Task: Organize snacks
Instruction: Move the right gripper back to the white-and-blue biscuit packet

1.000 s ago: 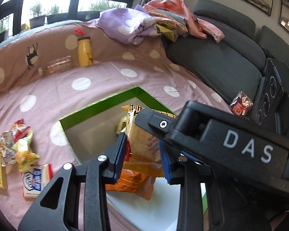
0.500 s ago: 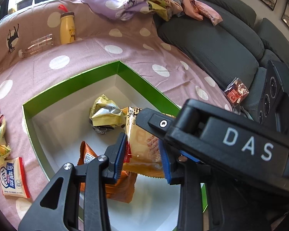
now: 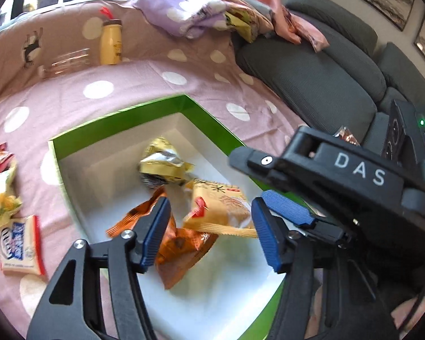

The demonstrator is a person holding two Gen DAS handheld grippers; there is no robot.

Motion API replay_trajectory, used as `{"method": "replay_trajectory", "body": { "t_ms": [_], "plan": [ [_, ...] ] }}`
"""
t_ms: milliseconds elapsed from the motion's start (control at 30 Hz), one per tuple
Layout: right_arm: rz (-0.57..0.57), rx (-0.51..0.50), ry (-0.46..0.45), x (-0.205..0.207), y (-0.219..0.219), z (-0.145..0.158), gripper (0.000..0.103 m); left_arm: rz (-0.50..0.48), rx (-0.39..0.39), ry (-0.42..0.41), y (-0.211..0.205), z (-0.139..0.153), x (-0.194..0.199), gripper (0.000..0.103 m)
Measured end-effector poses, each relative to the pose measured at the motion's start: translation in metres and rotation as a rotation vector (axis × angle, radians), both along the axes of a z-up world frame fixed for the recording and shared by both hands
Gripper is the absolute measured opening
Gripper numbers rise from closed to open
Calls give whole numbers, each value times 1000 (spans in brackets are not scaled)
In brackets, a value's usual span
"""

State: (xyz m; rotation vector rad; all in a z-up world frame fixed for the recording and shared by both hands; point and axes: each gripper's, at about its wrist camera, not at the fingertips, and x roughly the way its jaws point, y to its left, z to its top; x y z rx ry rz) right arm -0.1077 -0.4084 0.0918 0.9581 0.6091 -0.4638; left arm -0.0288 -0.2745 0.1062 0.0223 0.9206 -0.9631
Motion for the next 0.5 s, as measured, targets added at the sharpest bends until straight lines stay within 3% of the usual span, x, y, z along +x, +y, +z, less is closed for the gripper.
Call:
{"method": "replay_trajectory", "body": {
  "t_ms": [133,333,500],
  "plan": [
    [13,-91,0,6,17,17,77,96,-40,-13,47,15,4,72],
    [131,-183,-49,21,58,39,85,336,-62,-58,139,31,10,86],
    [262,-262,-49,44,102,48,91,559,2,-84,209,27,11,95]
  ]
}}
